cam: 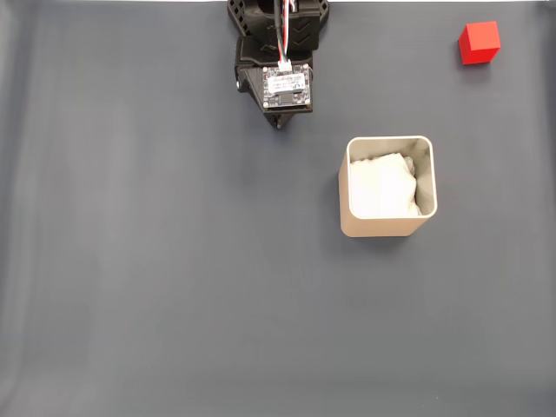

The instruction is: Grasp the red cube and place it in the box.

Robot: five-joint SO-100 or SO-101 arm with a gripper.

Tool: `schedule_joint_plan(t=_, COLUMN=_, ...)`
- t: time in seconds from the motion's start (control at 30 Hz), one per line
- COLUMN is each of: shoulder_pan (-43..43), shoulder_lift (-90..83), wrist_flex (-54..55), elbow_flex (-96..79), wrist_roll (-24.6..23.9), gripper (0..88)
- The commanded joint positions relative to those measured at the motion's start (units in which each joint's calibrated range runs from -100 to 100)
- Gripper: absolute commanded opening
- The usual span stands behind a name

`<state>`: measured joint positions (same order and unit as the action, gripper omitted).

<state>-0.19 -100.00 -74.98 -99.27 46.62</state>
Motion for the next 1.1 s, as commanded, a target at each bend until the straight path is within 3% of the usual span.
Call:
schedule_joint_plan(t=0.0, shoulder_pan=0.37, shoulder_lift=0.0, wrist_flex=-1.22, elbow_flex=-0.55, wrist_roll=0.15, gripper=0.3)
schedule_joint_plan(t=0.6, shoulder_pan=0.08, shoulder_lift=0.0, wrist_flex=-0.65, elbow_flex=-0.55, wrist_roll=-1.22, gripper=0.3)
schedule_joint_plan(t=1.07, shoulder_pan=0.15, shoulder_lift=0.26, wrist_flex=20.53, elbow_flex=0.0, wrist_roll=-1.81, gripper=0.3)
